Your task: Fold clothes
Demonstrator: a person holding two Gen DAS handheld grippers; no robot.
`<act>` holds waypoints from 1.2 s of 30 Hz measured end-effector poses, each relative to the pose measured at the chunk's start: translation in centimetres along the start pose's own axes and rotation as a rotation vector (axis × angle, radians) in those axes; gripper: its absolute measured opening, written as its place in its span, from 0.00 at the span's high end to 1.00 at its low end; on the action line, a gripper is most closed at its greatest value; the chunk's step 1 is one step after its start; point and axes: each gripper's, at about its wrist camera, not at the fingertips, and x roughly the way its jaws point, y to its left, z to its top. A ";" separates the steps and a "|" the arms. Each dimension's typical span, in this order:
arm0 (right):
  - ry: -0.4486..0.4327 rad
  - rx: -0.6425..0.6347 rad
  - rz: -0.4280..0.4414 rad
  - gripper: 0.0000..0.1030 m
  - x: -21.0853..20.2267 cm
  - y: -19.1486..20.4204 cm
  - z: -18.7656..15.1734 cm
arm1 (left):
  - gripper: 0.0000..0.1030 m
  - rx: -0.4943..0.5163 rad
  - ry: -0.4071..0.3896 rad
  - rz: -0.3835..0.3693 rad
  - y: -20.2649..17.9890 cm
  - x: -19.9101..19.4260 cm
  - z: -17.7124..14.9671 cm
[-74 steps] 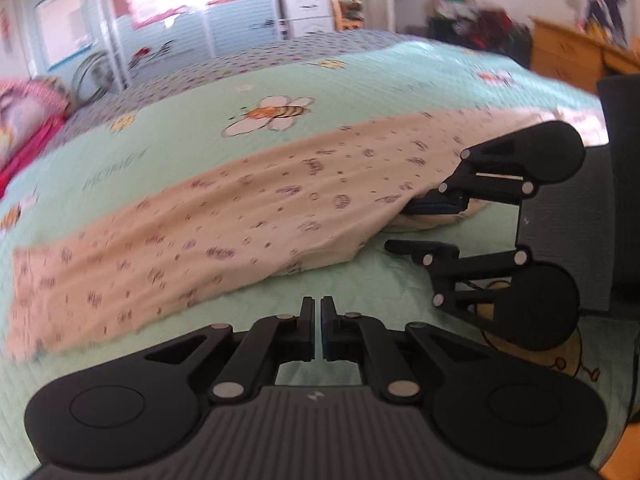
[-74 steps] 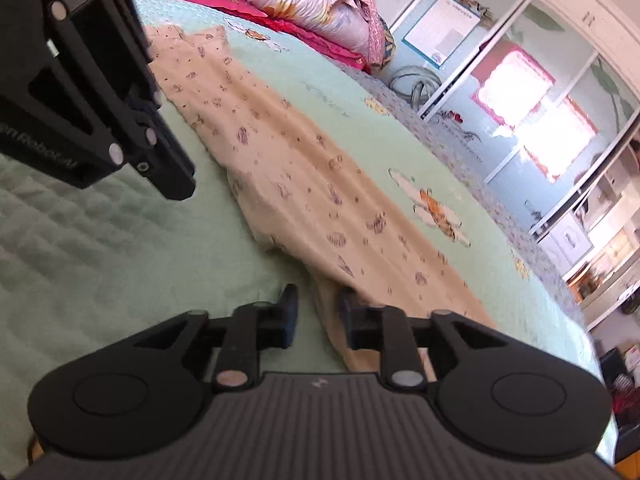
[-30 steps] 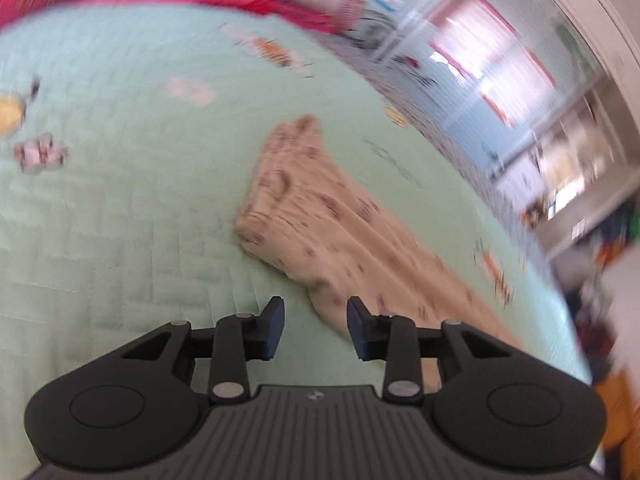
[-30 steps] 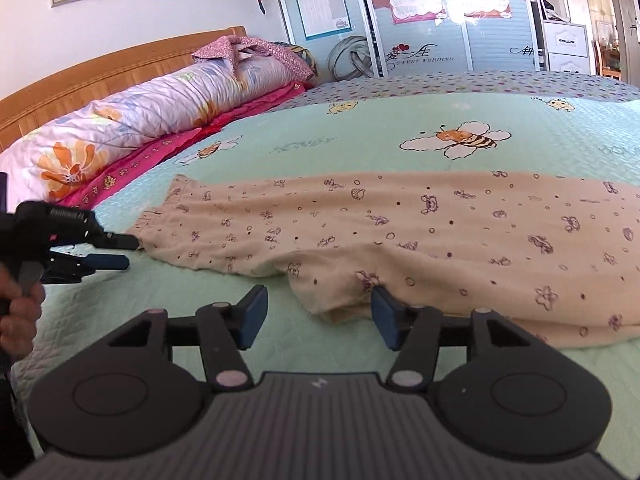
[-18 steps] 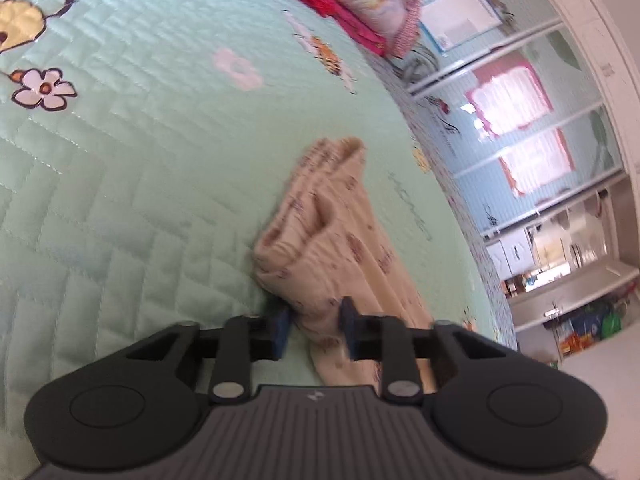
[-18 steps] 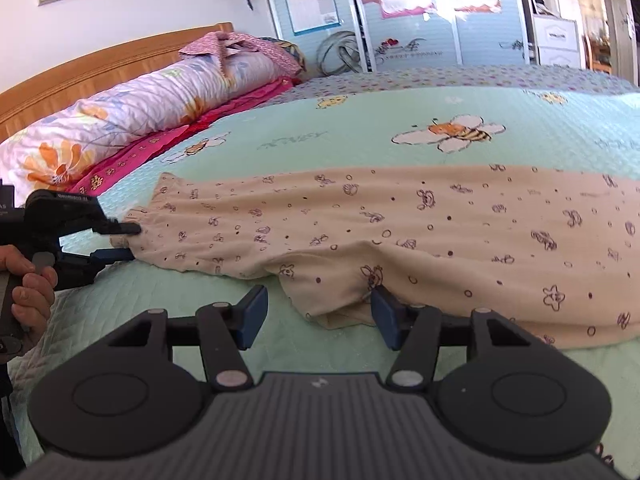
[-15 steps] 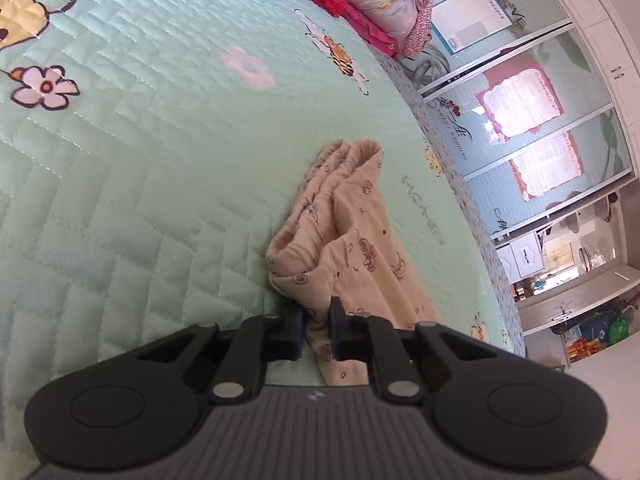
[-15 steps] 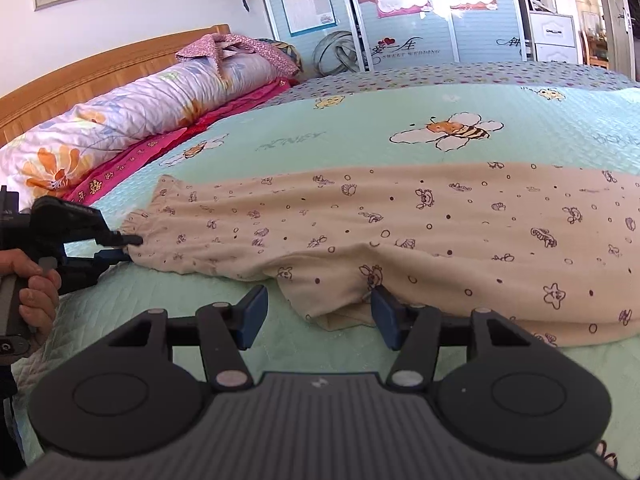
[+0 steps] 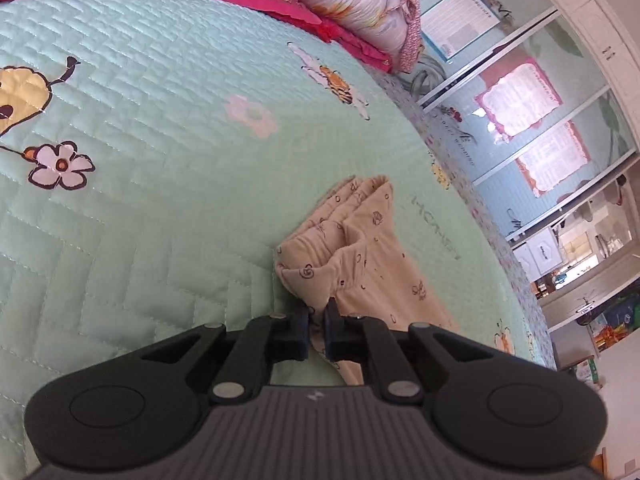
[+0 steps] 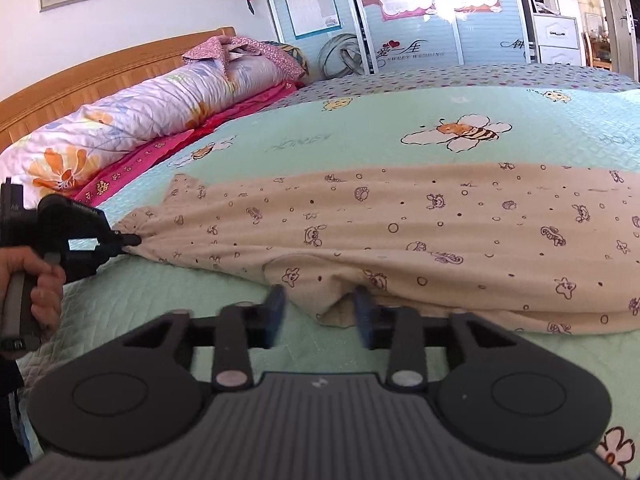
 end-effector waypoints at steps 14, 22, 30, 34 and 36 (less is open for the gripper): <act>0.081 -0.023 0.031 0.96 1.6 1.2 -0.4 | 0.93 0.035 0.011 0.004 -0.3 0.7 0.1; 0.018 -0.025 0.080 0.78 -1.8 0.9 0.2 | 0.92 0.030 0.022 -0.005 0.2 0.7 0.2; 0.119 0.076 -0.010 0.49 1.1 -3.9 1.4 | 0.92 0.022 0.032 0.001 0.1 0.8 0.7; 0.048 0.011 0.024 0.49 -1.6 -3.2 0.0 | 0.89 0.052 0.030 -0.026 0.0 -0.4 0.4; -0.028 0.020 0.005 0.49 -3.4 -3.8 0.1 | 0.89 0.070 0.014 -0.031 0.0 -1.6 0.2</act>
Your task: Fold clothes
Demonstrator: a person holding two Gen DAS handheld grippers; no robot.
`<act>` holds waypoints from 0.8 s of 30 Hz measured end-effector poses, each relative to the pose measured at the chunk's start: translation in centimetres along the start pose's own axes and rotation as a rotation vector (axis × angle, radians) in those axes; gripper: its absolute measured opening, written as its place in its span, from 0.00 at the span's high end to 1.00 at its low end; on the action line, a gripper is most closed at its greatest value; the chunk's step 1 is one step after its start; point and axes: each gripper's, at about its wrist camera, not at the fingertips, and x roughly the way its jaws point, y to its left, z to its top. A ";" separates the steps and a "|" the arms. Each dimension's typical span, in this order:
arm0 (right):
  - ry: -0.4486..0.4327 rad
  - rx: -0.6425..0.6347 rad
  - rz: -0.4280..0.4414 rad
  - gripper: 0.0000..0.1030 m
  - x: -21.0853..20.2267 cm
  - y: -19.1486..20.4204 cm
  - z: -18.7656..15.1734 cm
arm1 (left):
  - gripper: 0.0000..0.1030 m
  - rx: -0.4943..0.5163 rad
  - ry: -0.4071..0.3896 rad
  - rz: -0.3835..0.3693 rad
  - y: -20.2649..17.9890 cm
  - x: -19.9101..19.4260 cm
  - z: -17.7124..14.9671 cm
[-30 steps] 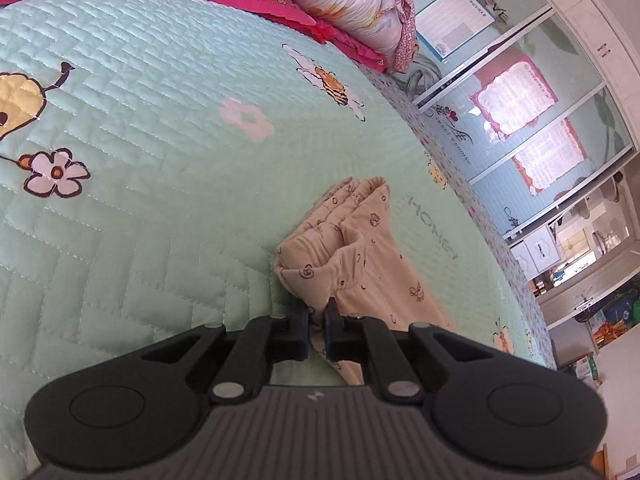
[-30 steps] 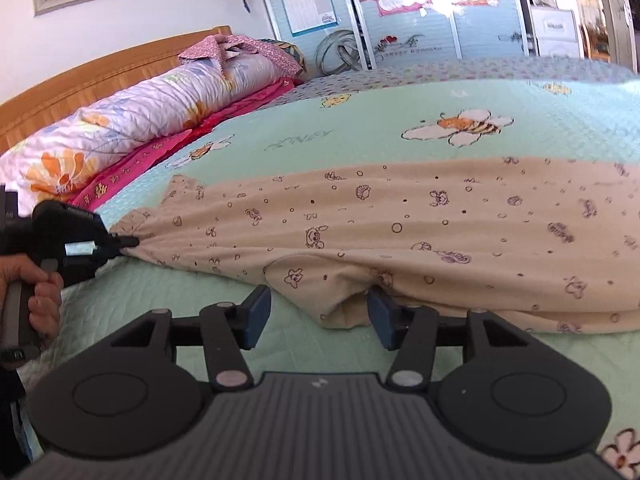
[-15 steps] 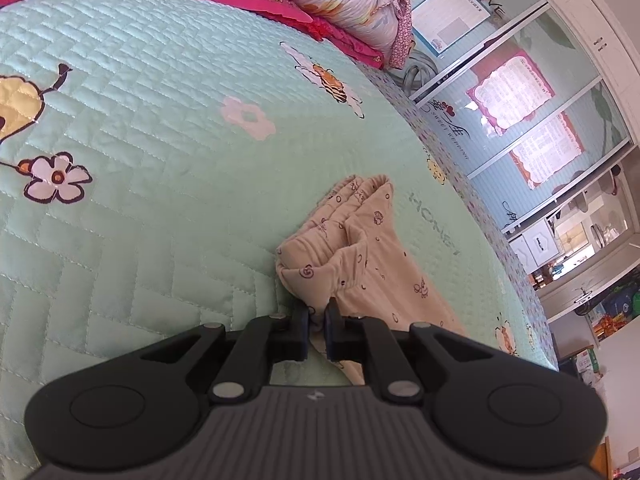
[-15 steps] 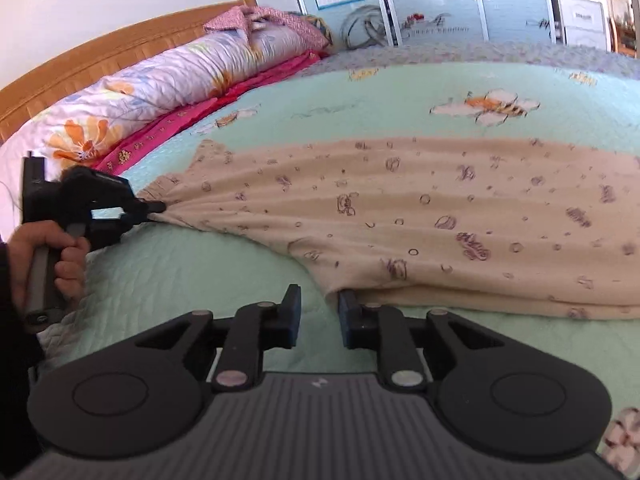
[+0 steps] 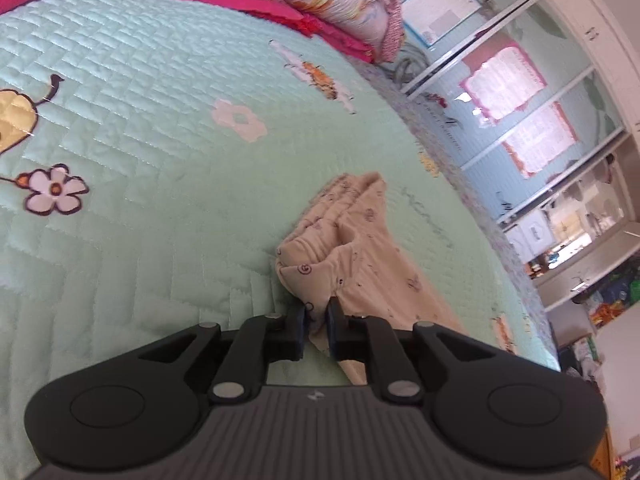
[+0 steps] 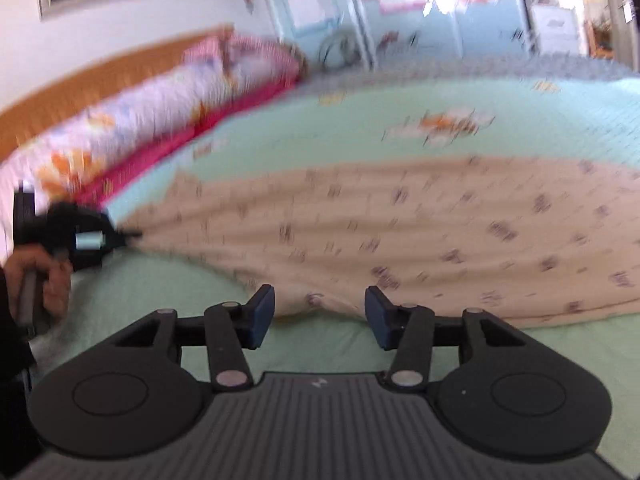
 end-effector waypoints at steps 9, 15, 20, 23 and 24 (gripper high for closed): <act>-0.175 0.104 -0.379 0.48 -7.4 -14.1 2.7 | 0.89 0.172 -0.001 0.020 -2.4 -4.9 -3.2; -0.202 0.278 -0.604 0.40 -13.0 -30.1 3.1 | 0.89 0.318 0.058 -0.026 -8.1 -3.7 -6.2; -0.333 0.584 -0.807 0.40 -20.5 -39.4 -0.1 | 0.89 0.381 0.091 -0.035 -11.2 -2.1 -8.3; -0.409 0.600 -0.754 0.40 -22.7 -40.2 -1.1 | 0.89 0.422 0.112 -0.029 -12.8 -1.2 -9.7; -0.417 0.594 -0.736 0.40 -23.2 -40.5 -1.3 | 0.89 0.433 0.120 -0.028 -13.3 -1.0 -10.2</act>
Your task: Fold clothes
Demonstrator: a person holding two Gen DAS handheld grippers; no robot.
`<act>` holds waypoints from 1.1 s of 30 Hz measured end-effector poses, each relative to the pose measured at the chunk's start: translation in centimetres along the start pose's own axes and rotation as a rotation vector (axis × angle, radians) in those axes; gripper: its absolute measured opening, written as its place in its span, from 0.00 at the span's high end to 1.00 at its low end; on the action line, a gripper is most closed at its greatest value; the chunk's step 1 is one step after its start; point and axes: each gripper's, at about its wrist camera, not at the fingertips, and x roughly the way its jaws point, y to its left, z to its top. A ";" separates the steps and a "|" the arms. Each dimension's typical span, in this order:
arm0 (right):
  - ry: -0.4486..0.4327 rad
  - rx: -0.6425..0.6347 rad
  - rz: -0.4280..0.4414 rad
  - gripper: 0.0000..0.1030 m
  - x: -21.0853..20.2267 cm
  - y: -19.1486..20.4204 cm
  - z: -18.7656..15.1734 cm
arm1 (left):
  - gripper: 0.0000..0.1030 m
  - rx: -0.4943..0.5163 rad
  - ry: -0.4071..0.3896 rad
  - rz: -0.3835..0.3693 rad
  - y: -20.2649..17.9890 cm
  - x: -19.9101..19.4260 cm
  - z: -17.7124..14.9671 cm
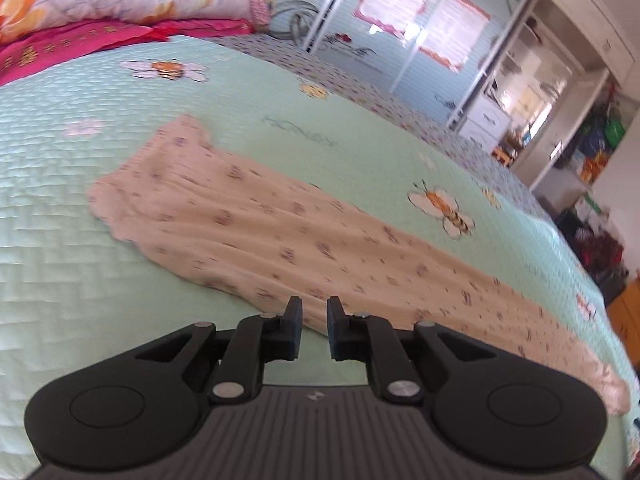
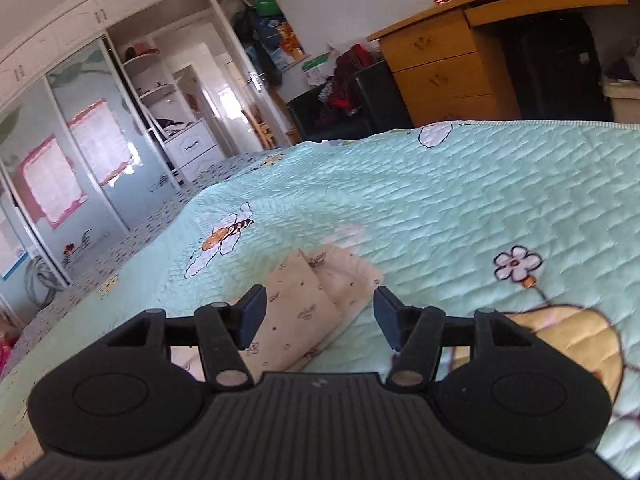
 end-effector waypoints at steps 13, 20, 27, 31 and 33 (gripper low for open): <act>0.201 -0.205 0.080 0.69 6.2 -1.5 1.7 | 0.89 0.094 0.064 0.013 -5.0 1.9 -1.1; 0.124 -0.225 0.097 0.99 4.0 -1.3 2.8 | 0.89 0.130 0.070 0.013 -6.5 2.0 -1.4; 0.173 -0.209 0.068 0.98 5.2 -3.3 4.6 | 0.89 0.133 0.066 -0.002 -7.2 2.0 -1.4; 0.125 -0.166 0.078 0.73 3.9 -4.1 3.7 | 0.89 0.162 0.084 -0.006 -7.9 2.3 -1.8; 0.015 -0.155 0.095 0.52 2.0 -3.8 4.5 | 0.89 0.168 0.085 -0.003 -8.0 2.4 -1.7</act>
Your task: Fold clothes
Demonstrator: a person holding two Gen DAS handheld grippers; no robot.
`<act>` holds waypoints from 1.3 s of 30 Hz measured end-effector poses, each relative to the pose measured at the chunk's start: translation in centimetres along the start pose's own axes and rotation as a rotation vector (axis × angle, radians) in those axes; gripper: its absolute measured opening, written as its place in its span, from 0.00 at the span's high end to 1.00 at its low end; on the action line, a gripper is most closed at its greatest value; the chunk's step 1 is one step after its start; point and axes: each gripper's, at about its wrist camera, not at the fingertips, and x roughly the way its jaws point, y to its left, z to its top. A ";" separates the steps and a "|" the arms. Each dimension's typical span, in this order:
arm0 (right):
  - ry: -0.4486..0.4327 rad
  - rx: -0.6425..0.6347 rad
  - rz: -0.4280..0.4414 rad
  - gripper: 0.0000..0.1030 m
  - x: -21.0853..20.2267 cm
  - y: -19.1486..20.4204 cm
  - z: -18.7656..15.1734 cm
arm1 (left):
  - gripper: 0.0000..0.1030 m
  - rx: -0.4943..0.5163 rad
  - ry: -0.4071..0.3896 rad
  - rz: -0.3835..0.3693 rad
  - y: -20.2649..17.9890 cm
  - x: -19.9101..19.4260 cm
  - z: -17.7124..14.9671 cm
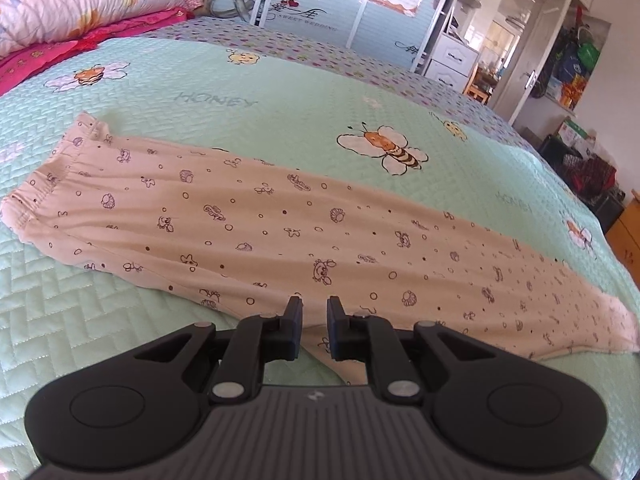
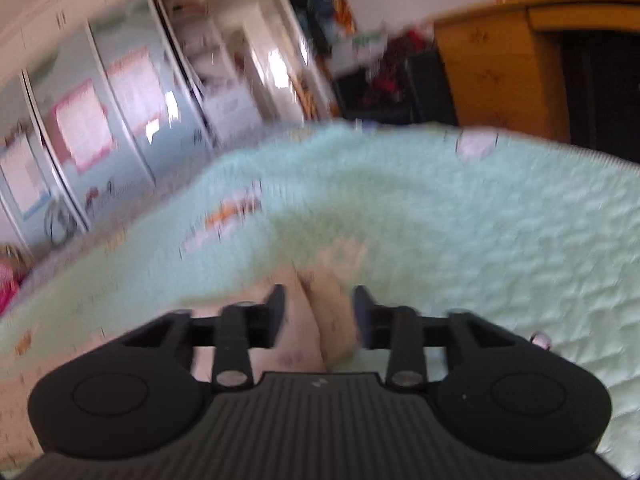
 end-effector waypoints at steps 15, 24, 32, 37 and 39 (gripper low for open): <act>0.228 -0.232 -0.011 0.91 5.8 3.5 -0.5 | 0.86 0.017 0.007 -0.002 -1.0 0.4 -0.1; 0.170 -0.286 -0.088 0.67 4.7 3.6 0.3 | 0.86 0.024 0.022 -0.001 -1.3 0.8 -0.5; 0.190 -0.394 -0.035 0.90 4.3 5.7 -1.2 | 0.84 0.030 0.040 0.007 -1.6 1.2 -1.0; 0.151 -0.702 -0.104 0.92 4.3 9.5 -3.7 | 0.84 0.029 0.044 0.009 -1.6 1.3 -1.2; 0.139 -0.778 -0.138 0.89 4.3 10.4 -4.6 | 0.84 0.030 0.047 0.009 -1.6 1.4 -1.2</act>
